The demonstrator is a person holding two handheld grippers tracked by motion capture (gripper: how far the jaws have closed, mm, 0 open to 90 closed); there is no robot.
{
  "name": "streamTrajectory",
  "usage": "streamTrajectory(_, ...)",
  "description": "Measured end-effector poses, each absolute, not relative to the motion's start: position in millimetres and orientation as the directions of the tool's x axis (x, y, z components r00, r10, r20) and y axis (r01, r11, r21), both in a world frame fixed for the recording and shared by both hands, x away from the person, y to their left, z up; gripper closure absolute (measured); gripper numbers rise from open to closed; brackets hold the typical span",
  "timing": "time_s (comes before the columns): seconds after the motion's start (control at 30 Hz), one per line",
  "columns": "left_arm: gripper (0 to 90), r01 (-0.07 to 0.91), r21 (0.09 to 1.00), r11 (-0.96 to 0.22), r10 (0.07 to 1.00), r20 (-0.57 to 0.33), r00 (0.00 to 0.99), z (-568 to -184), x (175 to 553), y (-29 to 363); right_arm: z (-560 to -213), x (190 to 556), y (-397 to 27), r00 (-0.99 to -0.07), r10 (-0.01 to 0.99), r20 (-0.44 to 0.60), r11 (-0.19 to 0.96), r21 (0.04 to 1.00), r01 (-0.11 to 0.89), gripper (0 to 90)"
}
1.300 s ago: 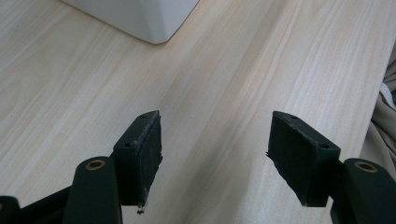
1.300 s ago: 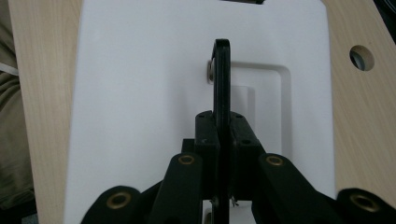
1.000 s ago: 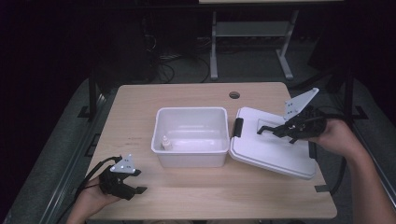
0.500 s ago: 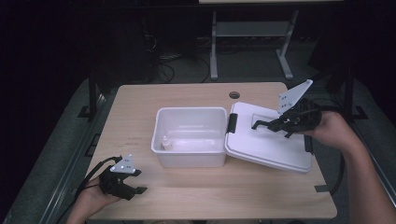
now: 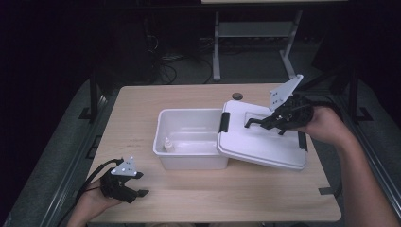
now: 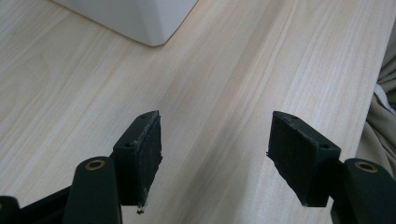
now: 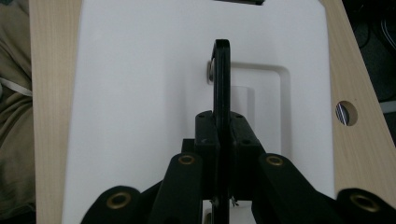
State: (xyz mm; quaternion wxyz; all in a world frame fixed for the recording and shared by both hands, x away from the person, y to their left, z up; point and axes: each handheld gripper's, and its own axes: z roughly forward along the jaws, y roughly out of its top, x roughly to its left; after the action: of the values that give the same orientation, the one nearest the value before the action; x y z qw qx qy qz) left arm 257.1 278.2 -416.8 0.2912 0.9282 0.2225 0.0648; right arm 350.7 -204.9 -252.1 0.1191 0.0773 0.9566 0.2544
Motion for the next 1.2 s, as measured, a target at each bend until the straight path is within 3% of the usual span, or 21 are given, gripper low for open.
streamTrajectory(1.2,33.8,0.375,0.576,-0.726,0.449,-0.016,0.894,-416.4,257.2,280.9,-246.1,367.4,-152.1,-0.974,0.129,-0.187,0.861,0.509,0.017,83.9)
